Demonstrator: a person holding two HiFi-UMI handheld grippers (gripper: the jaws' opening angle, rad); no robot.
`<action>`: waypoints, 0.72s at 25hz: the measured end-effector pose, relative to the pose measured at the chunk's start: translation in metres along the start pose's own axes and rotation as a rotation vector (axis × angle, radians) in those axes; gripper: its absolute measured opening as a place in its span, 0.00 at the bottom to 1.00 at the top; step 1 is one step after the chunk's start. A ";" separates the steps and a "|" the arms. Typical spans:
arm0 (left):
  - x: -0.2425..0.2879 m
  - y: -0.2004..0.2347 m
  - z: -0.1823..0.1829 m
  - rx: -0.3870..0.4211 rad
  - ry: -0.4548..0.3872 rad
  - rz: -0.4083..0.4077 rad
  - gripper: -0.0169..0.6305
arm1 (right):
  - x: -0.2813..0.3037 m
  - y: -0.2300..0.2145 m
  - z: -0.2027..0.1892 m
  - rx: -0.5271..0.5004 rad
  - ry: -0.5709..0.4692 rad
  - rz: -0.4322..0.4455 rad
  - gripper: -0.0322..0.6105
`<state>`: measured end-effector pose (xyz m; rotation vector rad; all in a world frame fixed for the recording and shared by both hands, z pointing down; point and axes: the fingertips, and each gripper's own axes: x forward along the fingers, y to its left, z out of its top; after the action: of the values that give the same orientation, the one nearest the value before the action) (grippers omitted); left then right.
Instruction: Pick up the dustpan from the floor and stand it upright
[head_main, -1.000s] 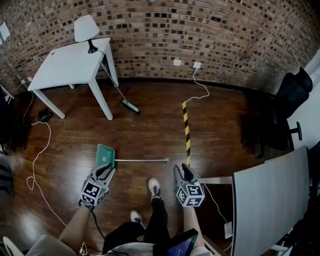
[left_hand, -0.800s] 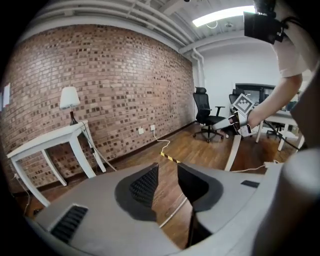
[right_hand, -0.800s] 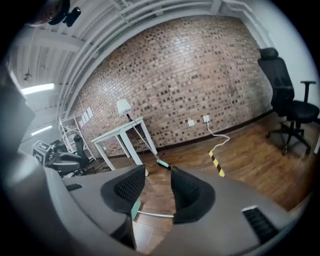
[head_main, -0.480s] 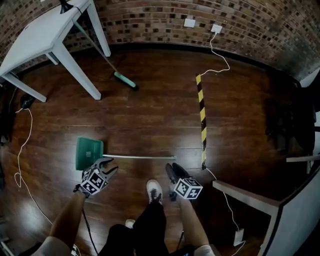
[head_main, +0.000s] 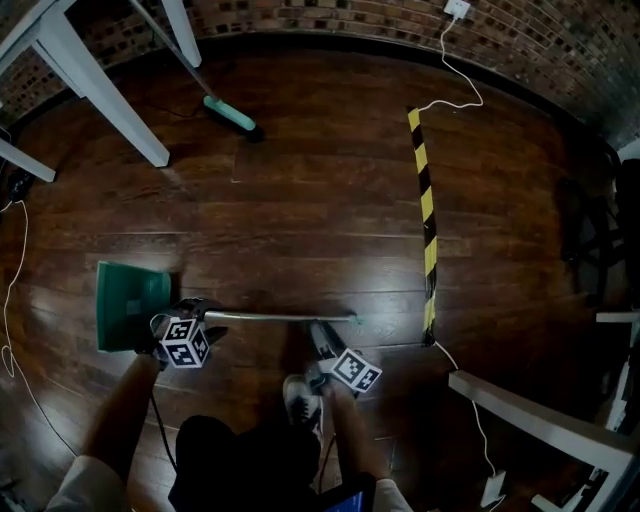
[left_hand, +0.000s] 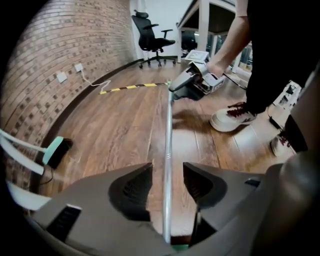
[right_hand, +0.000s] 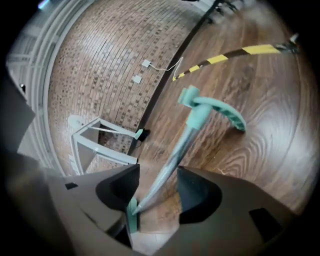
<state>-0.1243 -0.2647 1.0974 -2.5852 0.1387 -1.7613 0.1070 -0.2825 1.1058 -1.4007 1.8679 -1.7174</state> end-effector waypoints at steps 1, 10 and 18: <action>0.013 -0.002 -0.001 0.043 0.012 -0.032 0.34 | 0.007 -0.006 0.000 0.024 -0.021 0.016 0.44; 0.079 -0.006 -0.005 0.113 0.081 -0.104 0.34 | 0.037 -0.019 0.005 0.055 -0.086 0.029 0.40; 0.072 0.005 0.011 0.055 0.059 -0.066 0.19 | 0.030 0.008 0.026 -0.036 -0.124 0.031 0.25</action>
<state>-0.0887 -0.2754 1.1598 -2.5300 0.0056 -1.8360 0.1065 -0.3225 1.1039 -1.4486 1.8526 -1.5527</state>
